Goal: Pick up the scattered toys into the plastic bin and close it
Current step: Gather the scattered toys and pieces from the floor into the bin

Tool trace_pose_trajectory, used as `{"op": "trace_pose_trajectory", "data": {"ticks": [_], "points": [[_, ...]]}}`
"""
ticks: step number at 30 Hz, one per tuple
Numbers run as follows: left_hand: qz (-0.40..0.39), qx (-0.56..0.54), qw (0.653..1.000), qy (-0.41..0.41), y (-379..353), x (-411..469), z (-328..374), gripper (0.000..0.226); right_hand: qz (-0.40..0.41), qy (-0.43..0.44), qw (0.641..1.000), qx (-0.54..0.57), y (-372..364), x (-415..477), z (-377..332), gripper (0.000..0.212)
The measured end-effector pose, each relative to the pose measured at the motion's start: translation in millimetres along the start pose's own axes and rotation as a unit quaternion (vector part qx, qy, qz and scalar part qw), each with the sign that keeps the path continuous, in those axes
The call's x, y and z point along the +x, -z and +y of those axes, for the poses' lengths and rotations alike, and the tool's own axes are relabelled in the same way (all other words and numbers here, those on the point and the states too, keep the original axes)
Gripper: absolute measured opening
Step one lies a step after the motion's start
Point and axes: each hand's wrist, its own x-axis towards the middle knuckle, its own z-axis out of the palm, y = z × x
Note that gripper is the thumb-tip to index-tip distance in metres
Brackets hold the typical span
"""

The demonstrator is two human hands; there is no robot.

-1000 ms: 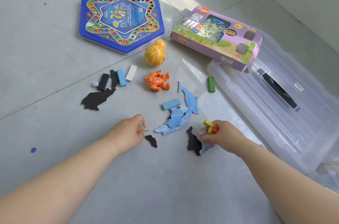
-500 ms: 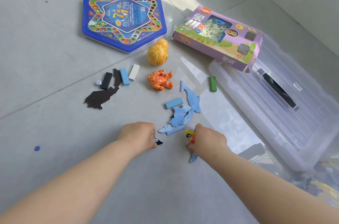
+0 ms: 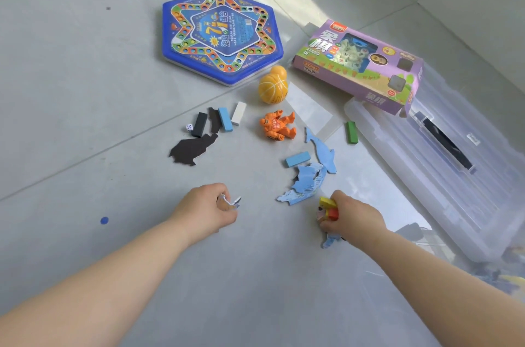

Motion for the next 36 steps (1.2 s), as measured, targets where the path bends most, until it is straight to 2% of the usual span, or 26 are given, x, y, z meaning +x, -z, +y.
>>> {"op": "trace_pose_trajectory", "data": {"ticks": [3,7,13,15,18,20,24,25,27,28,30,31,33,34,36], "points": [[-0.012,-0.066,0.998,-0.002,11.8,-9.5,-4.9,0.026,-0.010,-0.043,0.998,0.039,4.3,-5.4,-3.2,0.022],[0.028,-0.107,0.994,-0.026,22.8,-16.8,3.6,0.027,-0.012,-0.048,0.997,0.062,18.9,-27.0,-3.9,0.013],[0.038,-0.152,0.983,-0.101,5.9,-19.3,69.7,0.029,0.096,-0.041,0.969,0.224,78.0,-97.7,34.2,0.015],[0.011,-0.166,0.978,-0.130,-7.1,-26.5,97.1,0.030,0.158,-0.030,0.944,0.287,96.4,-122.8,52.4,0.016],[-0.039,-0.153,0.972,-0.176,-28.1,-39.5,127.1,0.028,0.289,-0.030,0.872,0.394,103.4,-153.1,86.6,0.011],[-0.060,-0.131,0.968,-0.204,-40.8,-47.3,142.0,0.027,0.367,-0.031,0.830,0.418,100.0,-175.0,107.5,0.010],[-0.053,-0.042,0.963,-0.263,-71.9,-64.3,180.6,0.028,0.462,-0.088,0.750,0.466,86.3,-223.0,178.5,0.009],[-0.053,-0.022,0.958,-0.281,-81.2,-72.0,193.1,0.029,0.470,-0.115,0.745,0.460,81.8,-234.1,197.1,0.015],[-0.061,0.003,0.943,-0.328,-103.8,-90.4,221.0,0.030,0.442,-0.167,0.767,0.435,66.1,-252.4,235.1,0.044],[-0.066,0.010,0.935,-0.350,-117.5,-101.1,236.1,0.028,0.434,-0.199,0.762,0.438,56.0,-258.5,251.2,0.044],[-0.074,0.024,0.915,-0.395,-149.2,-122.9,265.0,0.019,0.418,-0.247,0.751,0.448,34.6,-264.3,278.8,0.025],[-0.072,0.024,0.904,-0.420,-167.5,-133.5,279.0,0.019,0.406,-0.264,0.752,0.447,25.9,-266.8,286.8,0.023],[-0.068,0.015,0.887,-0.456,-200.5,-151.2,305.3,0.027,0.376,-0.276,0.739,0.485,12.5,-266.5,295.5,0.012],[-0.070,0.015,0.883,-0.464,-215.4,-156.9,316.2,0.036,0.357,-0.283,0.726,0.515,7.6,-265.4,300.1,0.025],[-0.082,0.053,0.885,-0.456,-243.7,-159.0,328.1,0.072,0.317,-0.280,0.732,0.534,1.1,-264.4,306.8,0.061]]}}
